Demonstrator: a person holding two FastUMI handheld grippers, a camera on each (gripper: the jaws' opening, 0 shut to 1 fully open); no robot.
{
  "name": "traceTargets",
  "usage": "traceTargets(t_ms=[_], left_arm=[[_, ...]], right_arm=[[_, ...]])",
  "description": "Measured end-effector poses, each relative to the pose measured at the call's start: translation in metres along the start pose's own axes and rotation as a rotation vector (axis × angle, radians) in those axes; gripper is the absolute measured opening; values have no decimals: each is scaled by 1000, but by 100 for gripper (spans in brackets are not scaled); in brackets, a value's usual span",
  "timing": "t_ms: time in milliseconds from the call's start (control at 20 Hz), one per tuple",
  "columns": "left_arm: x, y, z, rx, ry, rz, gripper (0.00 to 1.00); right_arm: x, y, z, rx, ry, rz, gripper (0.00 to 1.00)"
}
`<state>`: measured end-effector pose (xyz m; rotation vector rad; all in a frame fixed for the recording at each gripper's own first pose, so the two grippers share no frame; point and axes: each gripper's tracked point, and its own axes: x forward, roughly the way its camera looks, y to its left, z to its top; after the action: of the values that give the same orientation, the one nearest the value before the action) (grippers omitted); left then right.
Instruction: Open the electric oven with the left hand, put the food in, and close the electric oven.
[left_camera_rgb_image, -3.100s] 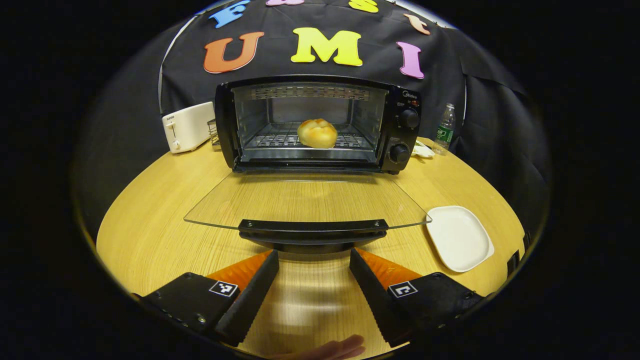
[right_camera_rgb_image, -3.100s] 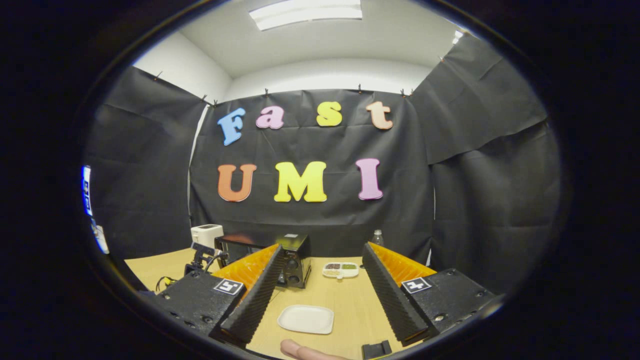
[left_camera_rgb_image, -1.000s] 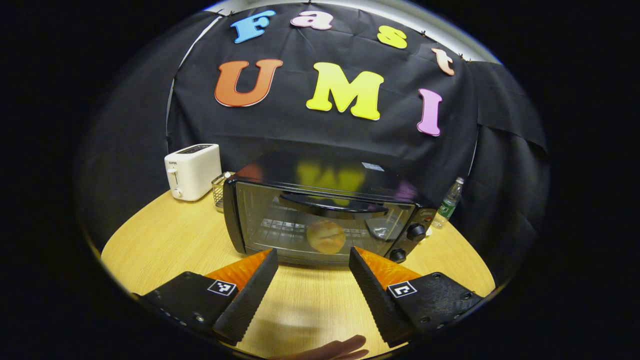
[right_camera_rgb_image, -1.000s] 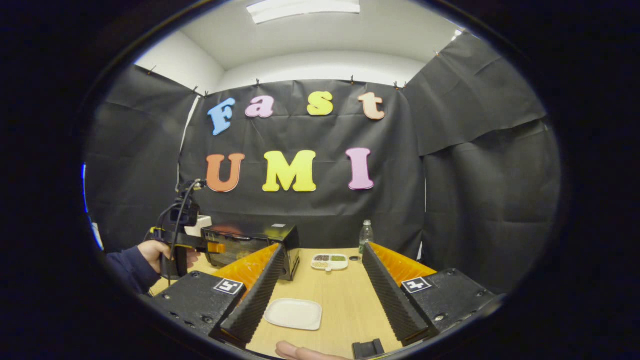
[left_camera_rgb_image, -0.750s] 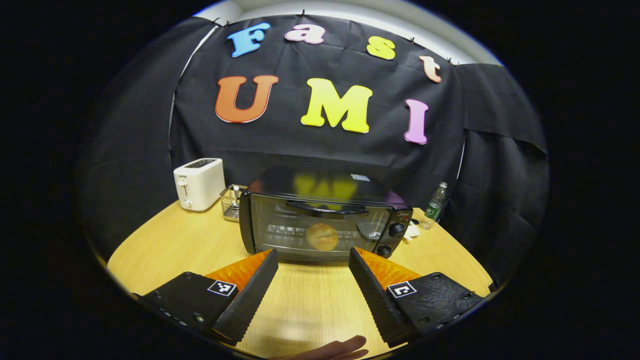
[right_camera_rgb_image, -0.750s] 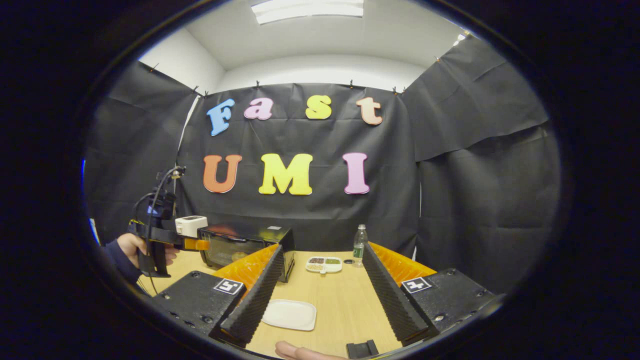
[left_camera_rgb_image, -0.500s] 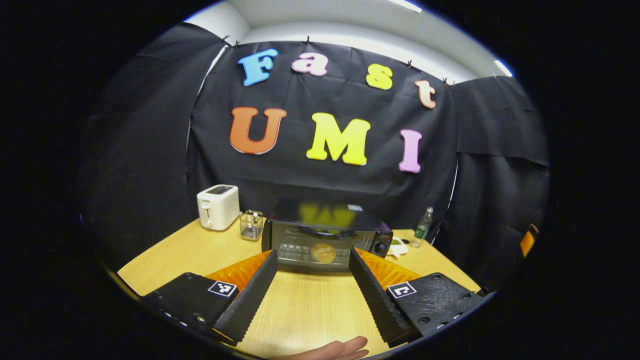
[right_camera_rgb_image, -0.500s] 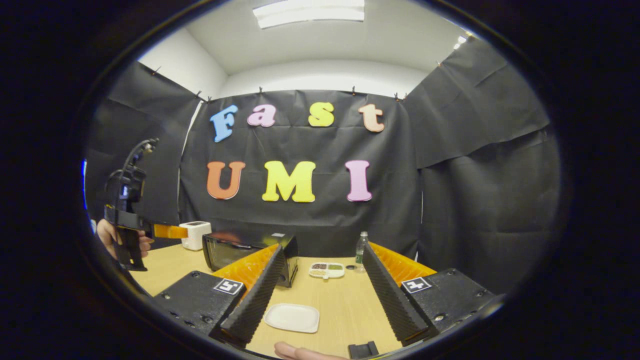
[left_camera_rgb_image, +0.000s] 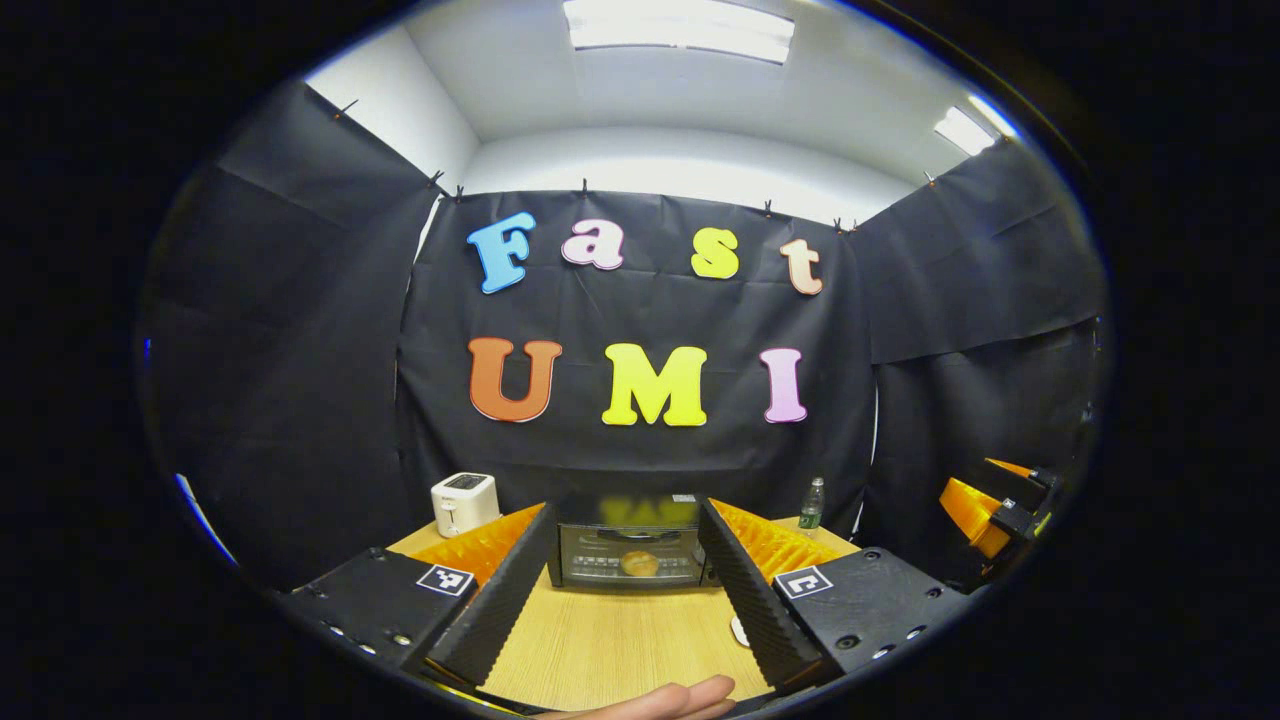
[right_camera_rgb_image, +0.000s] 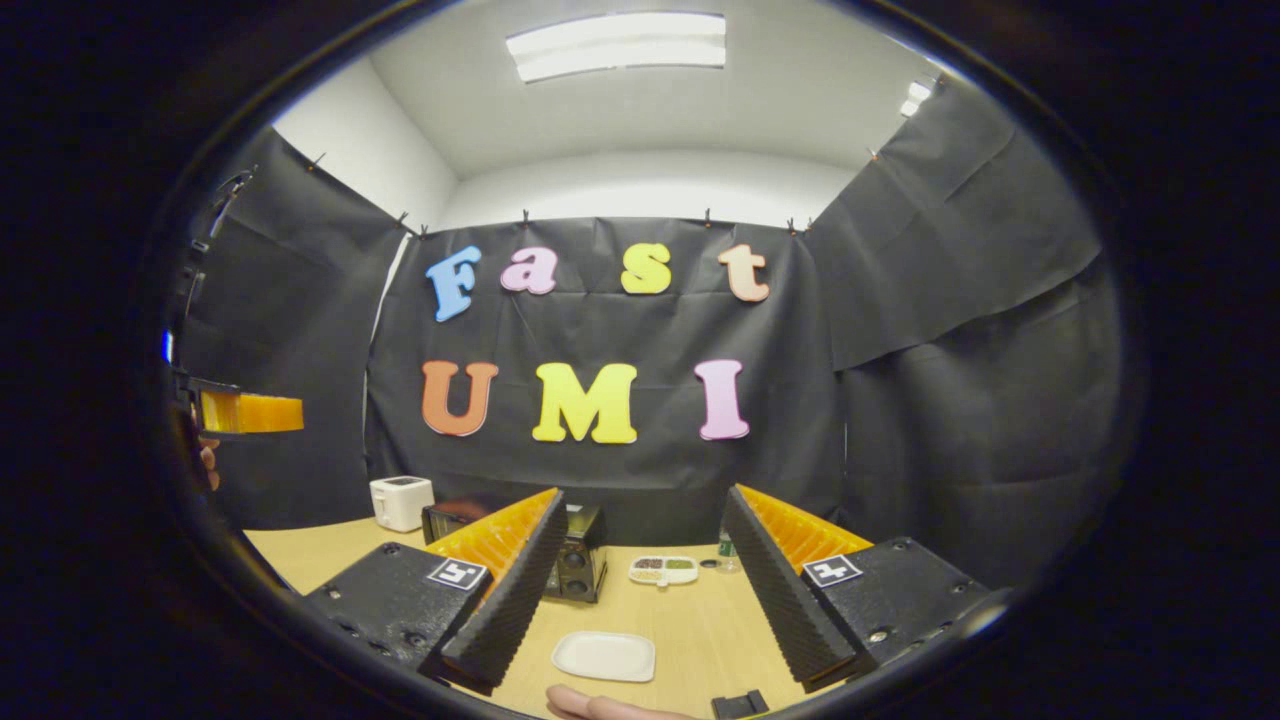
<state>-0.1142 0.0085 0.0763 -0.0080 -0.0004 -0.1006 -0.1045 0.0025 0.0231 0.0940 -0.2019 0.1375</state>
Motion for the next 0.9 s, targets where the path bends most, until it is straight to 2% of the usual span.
traceTargets(t_ms=[200, 400, 450, 500, 700, 800, 900], left_arm=[[-30, -11, 11, 45, -37, 0, 93], [-49, -49, 9, 21, -24, -121, 94], [-53, -52, 9, 26, -18, -134, 100], [-53, -51, 10, 39, -18, -128, 94], [-43, -38, 4, 93, -32, -55, 97], [-36, -31, 2, 88, -41, -21, 100], [-30, -25, -2, 59, -32, 2, 97]], right_arm=[[-12, -11, 12, -5, -10, -26, 96], [-24, -23, 18, -23, -18, -40, 96], [-26, -26, 18, -35, -23, -48, 96], [-26, -29, 17, -45, -27, -56, 96], [-24, -31, 7, -34, -2, -67, 96], [-21, -34, 1, -6, 20, -70, 96], [-20, -36, -4, 5, 34, -61, 96]])
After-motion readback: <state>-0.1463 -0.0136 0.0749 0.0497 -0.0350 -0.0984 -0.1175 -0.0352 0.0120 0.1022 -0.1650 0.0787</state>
